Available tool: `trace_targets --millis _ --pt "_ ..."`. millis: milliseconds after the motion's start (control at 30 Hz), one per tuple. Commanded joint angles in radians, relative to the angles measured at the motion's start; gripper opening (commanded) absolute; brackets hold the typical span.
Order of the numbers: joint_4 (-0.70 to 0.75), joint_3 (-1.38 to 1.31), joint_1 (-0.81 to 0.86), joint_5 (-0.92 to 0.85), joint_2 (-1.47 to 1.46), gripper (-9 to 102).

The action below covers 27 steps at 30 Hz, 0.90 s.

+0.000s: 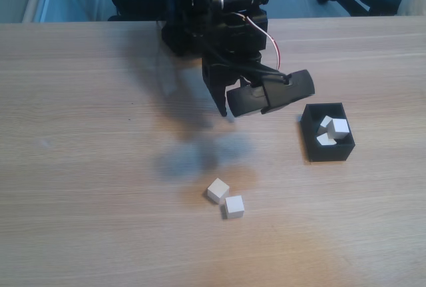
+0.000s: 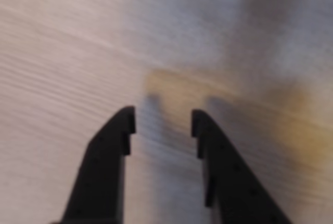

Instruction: Pick blocks and place them in the box.

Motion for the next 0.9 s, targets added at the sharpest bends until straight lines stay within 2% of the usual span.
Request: trace_targets --millis 0,267,300,333,433,867 --pt "-0.097 -0.005 0.021 -0.069 0.008 10" --pt "-0.287 -0.018 0.098 -0.186 -0.094 13" --pt "-0.304 -0.021 0.107 -0.193 -0.106 14" --pt "-0.327 -0.023 0.117 -0.201 -0.121 21" --pt "-0.388 -0.046 0.132 -0.206 -0.166 23" --pt "-0.485 -0.235 0.198 -0.270 -0.387 24"
